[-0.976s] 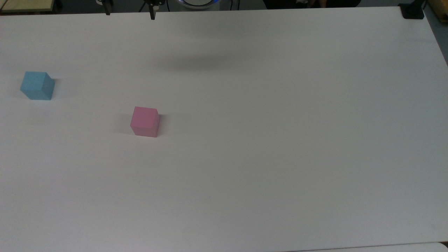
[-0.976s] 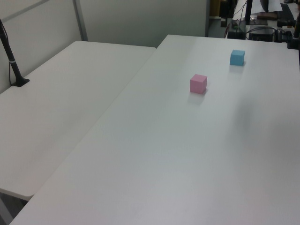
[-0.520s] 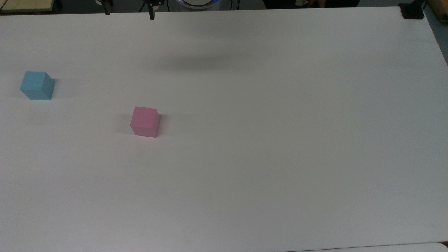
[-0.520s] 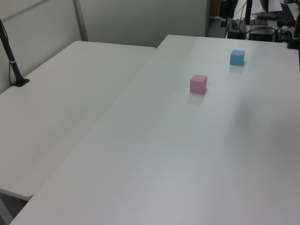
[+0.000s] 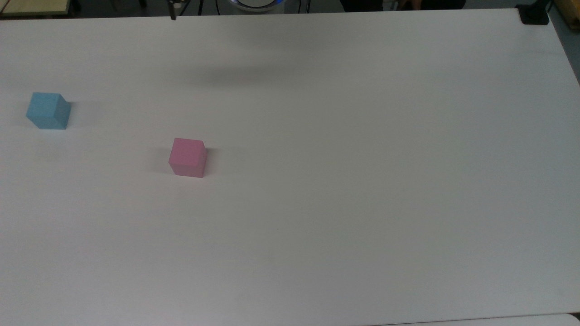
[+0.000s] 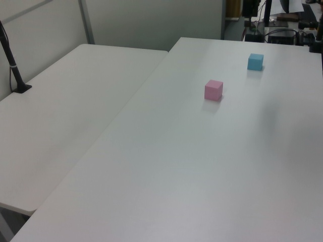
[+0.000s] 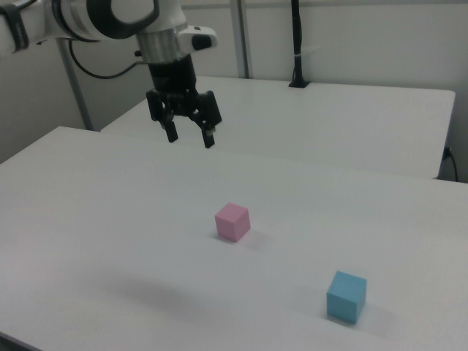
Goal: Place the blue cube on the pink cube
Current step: 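Move the open gripper over the light-blue cube and lower it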
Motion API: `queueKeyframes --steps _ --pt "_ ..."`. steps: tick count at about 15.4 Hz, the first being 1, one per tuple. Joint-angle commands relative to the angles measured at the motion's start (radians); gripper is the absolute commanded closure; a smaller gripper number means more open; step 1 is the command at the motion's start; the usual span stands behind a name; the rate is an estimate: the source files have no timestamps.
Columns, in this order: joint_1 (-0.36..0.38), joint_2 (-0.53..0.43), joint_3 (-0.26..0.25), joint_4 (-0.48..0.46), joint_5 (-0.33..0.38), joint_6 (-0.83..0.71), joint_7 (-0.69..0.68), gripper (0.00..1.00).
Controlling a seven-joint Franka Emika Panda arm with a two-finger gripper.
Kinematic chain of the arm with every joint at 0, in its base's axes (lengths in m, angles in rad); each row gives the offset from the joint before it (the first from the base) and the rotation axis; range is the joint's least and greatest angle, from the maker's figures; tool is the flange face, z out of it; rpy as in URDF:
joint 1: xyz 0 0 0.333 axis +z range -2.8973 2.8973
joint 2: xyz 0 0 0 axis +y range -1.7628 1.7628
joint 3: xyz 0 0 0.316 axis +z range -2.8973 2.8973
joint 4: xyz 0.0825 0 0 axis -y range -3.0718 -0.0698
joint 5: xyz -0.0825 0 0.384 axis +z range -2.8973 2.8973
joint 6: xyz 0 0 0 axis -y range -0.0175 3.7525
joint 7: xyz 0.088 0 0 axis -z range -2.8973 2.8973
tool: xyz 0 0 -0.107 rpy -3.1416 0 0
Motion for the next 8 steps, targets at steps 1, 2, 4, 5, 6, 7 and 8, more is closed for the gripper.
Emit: queueKeyframes --steps 1,2,4,5,6,7,8 --pt "-0.023 -0.007 -0.04 -0.039 -0.043 0.013 -0.04 0.0" --pt "-0.034 -0.007 -0.057 -0.056 -0.047 0.042 -0.047 0.0" --pt "-0.046 -0.007 -0.102 -0.12 -0.046 0.131 -0.108 0.0" --pt "-0.052 -0.006 -0.129 -0.157 -0.038 0.183 -0.161 0.0" --pt "-0.066 -0.003 -0.155 -0.18 -0.027 0.236 -0.22 0.0" --pt "-0.08 0.014 -0.174 -0.191 -0.011 0.275 -0.277 0.0" --pt "-0.097 0.035 -0.189 -0.194 0.012 0.296 -0.328 0.0"
